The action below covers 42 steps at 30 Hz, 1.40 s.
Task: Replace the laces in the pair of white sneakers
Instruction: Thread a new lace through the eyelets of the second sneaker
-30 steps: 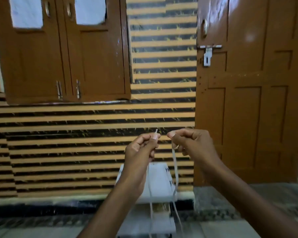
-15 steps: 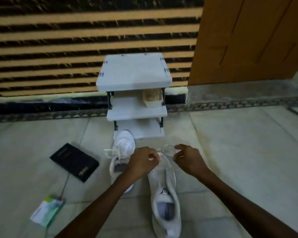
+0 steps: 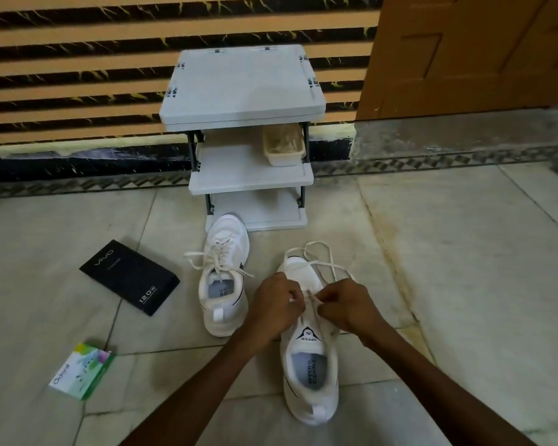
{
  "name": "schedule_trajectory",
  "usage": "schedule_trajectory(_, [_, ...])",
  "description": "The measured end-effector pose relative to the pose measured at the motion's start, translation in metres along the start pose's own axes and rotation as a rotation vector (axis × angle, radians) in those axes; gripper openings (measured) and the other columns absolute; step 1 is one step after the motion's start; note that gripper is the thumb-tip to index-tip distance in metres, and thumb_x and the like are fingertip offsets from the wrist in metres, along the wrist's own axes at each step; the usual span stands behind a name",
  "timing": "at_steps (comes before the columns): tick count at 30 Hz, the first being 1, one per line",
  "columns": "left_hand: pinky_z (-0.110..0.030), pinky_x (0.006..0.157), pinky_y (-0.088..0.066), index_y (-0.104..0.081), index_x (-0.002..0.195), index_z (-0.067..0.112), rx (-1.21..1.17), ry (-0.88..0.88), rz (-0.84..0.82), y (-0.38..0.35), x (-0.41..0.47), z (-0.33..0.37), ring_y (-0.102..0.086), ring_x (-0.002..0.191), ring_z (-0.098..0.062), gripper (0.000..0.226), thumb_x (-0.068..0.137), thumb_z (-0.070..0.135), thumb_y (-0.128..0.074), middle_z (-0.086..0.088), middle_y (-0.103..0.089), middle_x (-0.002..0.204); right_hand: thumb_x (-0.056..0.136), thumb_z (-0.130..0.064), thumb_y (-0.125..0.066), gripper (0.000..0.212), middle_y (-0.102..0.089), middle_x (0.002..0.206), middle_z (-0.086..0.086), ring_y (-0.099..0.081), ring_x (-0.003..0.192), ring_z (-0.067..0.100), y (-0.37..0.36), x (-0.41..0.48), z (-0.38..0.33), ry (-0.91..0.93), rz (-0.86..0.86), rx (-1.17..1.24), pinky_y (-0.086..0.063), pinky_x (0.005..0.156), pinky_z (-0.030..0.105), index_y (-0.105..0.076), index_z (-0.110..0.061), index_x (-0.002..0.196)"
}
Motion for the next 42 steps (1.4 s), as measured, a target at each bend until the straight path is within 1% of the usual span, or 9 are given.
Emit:
schedule_trajectory(3, [-0.018,0.066,-0.036,-0.074,0.076,0.013,-0.077,0.033,0.018,-0.004,-0.001,0.000,-0.057,0.074,-0.010,0.006,0.078,0.010,-0.070,0.000,-0.053,0.083,0.077,0.001,-0.063,0.025,-0.068,0.077,0.000,-0.063,0.069,0.012,0.002,0.000,0.012,-0.112,-0.083,0.295,-0.049,0.055,0.020,-0.077,-0.013,0.092])
schedule_trajectory(5, [-0.012,0.064,-0.035,-0.075,0.078,0.015,-0.094,0.029,0.027,-0.007,-0.002,0.002,-0.052,0.069,-0.002,0.007,0.079,0.011,-0.070,0.003,-0.050,0.084,0.077,0.007,-0.060,0.028,-0.065,0.074,0.005,-0.060,0.066,0.015,0.003,-0.001,0.015,-0.146,-0.139,0.407,-0.048,0.054,0.022,-0.075,-0.008,0.094])
schedule_trajectory(7, [-0.014,0.065,-0.036,-0.076,0.080,0.016,-0.102,0.034,0.034,-0.009,-0.001,0.003,-0.055,0.073,-0.005,0.007,0.080,0.011,-0.070,0.003,-0.050,0.086,0.076,0.009,-0.059,0.028,-0.064,0.073,0.007,-0.059,0.065,0.016,0.003,-0.002,0.016,-0.139,-0.163,0.446,-0.048,0.055,0.022,-0.075,-0.005,0.095])
schedule_trajectory(15, [-0.027,0.071,-0.043,-0.071,0.076,0.013,-0.011,-0.019,0.062,-0.015,0.001,0.010,-0.059,0.085,-0.020,0.009,0.083,0.009,-0.066,-0.007,-0.058,0.091,0.074,0.006,-0.057,0.030,-0.071,0.082,0.007,-0.067,0.076,0.019,-0.001,0.002,0.015,-0.107,-0.167,0.386,-0.056,0.060,0.027,-0.076,-0.014,0.087])
schedule_trajectory(19, [-0.021,0.065,-0.034,-0.074,0.080,0.011,0.050,-0.068,0.023,-0.018,0.003,0.011,-0.055,0.081,-0.018,0.009,0.085,0.010,-0.066,-0.001,-0.052,0.084,0.074,0.005,-0.058,0.030,-0.073,0.084,0.008,-0.067,0.075,0.018,-0.002,0.005,0.016,-0.085,-0.153,0.371,-0.059,0.064,0.028,-0.075,-0.019,0.080])
schedule_trajectory(23, [-0.018,0.064,-0.033,-0.076,0.078,0.010,-0.069,0.004,0.079,-0.018,0.000,0.004,-0.055,0.075,-0.014,0.008,0.082,0.009,-0.069,-0.003,-0.057,0.082,0.080,-0.001,-0.060,0.027,-0.073,0.086,0.005,-0.068,0.078,0.016,-0.004,0.004,0.014,-0.031,-0.118,0.324,-0.059,0.066,0.026,-0.074,-0.024,0.077])
schedule_trajectory(28, [-0.020,0.066,-0.036,-0.078,0.082,0.008,-0.143,0.076,0.125,-0.020,0.001,-0.001,-0.056,0.073,-0.013,0.008,0.083,0.010,-0.070,-0.004,-0.060,0.081,0.084,0.008,-0.057,0.020,-0.072,0.090,0.017,-0.073,0.078,0.023,0.002,0.002,0.016,0.060,-0.111,0.388,-0.062,0.074,0.035,-0.074,-0.002,0.091])
schedule_trajectory(34, [-0.018,0.064,-0.037,-0.077,0.078,0.008,-0.209,0.068,0.138,-0.020,-0.003,-0.002,-0.056,0.073,-0.014,0.010,0.085,0.012,-0.071,-0.004,-0.059,0.079,0.082,-0.013,-0.075,0.012,-0.074,0.085,0.005,-0.072,0.069,0.019,0.000,0.001,0.012,0.196,0.078,0.147,-0.060,0.076,0.037,-0.076,-0.012,0.094])
schedule_trajectory(42, [-0.006,0.060,-0.033,-0.077,0.078,0.009,-0.216,0.030,0.158,-0.019,-0.007,-0.001,-0.050,0.065,-0.003,0.010,0.084,0.007,-0.070,0.001,-0.055,0.077,0.076,-0.007,-0.081,0.013,-0.074,0.078,0.001,-0.071,0.067,0.014,-0.001,0.006,0.018,0.222,0.127,0.225,-0.061,0.071,0.039,-0.079,-0.015,0.086])
Point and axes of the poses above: each hand's wrist, its own x-axis towards the middle knuckle, its own y-axis out of the back of the hand, z = x × y, the point moved 5 cm from there along x, towards the middle knuckle
